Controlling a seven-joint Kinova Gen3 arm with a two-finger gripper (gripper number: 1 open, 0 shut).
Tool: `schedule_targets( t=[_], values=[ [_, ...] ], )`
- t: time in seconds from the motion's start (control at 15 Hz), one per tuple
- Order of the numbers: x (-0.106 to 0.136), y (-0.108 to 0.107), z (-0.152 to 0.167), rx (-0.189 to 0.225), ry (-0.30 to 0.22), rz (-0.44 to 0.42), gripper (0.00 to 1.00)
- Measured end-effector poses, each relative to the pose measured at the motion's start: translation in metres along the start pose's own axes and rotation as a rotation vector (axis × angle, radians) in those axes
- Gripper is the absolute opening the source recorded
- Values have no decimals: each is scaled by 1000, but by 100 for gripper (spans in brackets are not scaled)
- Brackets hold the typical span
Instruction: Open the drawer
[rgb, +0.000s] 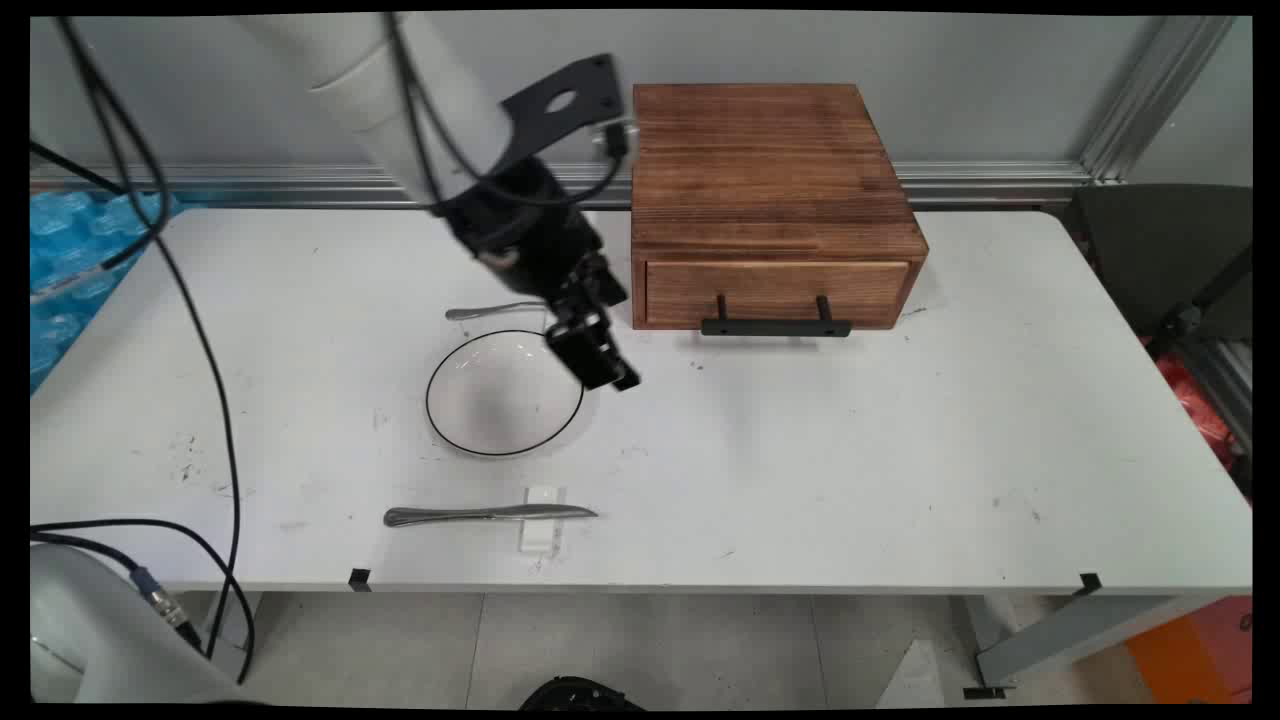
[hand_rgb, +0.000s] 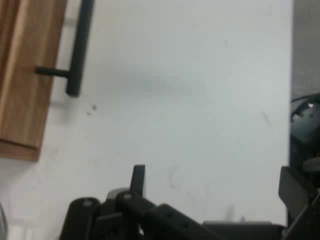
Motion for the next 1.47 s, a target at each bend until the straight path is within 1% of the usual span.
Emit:
schedule_targets(
  t=[0.2,0.27,0.6,1.07,1.47],
  values=[
    [18,-10,14,28,1,6,100],
    [27,-15,23,42,1,9,100],
    [55,-32,57,75,-1,16,100],
    [84,-47,115,88,-8,24,100],
    [97,-61,162,94,-19,30,100]
  ],
)
